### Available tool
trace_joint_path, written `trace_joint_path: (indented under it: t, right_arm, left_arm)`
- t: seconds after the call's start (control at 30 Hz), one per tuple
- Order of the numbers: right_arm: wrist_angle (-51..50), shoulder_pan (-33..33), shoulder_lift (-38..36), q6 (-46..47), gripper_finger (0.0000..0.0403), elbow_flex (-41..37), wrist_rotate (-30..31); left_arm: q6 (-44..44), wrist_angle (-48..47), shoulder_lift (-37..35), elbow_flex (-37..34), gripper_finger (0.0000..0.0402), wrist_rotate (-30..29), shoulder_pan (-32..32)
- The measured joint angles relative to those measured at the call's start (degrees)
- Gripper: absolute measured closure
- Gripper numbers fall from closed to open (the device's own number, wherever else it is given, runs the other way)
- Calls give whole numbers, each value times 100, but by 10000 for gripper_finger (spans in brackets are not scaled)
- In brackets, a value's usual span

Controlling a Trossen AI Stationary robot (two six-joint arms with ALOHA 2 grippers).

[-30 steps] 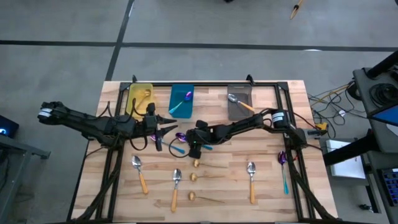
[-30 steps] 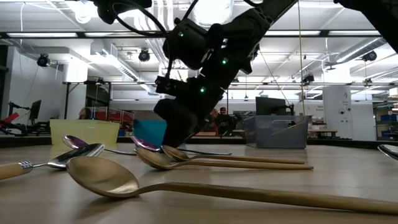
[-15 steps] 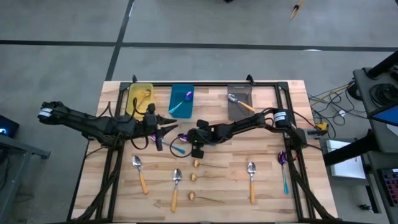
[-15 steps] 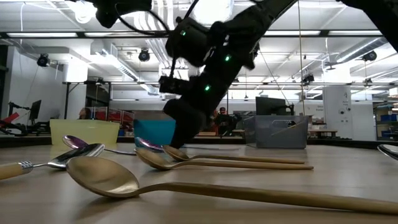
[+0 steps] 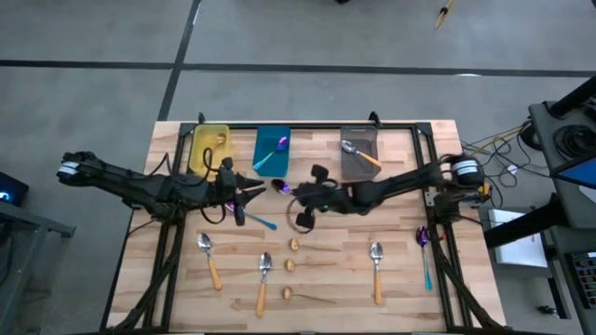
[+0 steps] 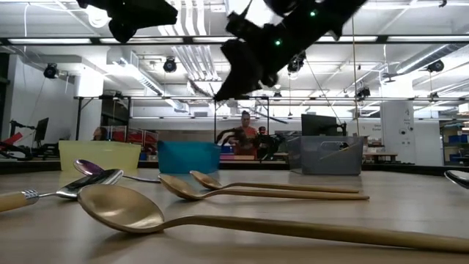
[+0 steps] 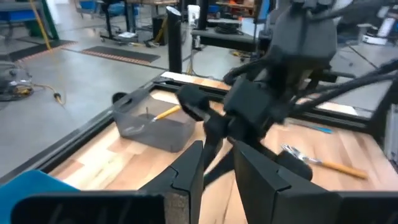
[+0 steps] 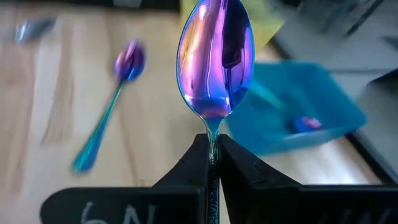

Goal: Sort silverware by color (type)
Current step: Put the blue spoon into the blue bin

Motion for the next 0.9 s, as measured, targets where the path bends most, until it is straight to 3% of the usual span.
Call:
trace_joint_path:
  t: [0.17, 0.27, 0.37, 0.63, 0.9]
  right_arm:
    - [2449, 1, -364, -395, 390, -982, 158]
    - [3960, 5, -379, -688, 390, -1343, 155]
    - [4859, 44, -279, -1002, 390, -1523, 161]
    - [5188, 182, -122, -1453, 390, -1387, 156]
    - [5138, 304, -105, -1805, 390, -1202, 178]
  left_arm:
    - [-88, 47, 120, 2, 331, -545, 9]
    - [-86, 237, 307, 2, 323, -533, 9]
    - [-85, 443, 597, 1, 301, -501, 9]
    - [65, 1734, 1457, 38, 227, -587, 54]
    - [231, 2227, 1913, 291, 219, -912, 90]
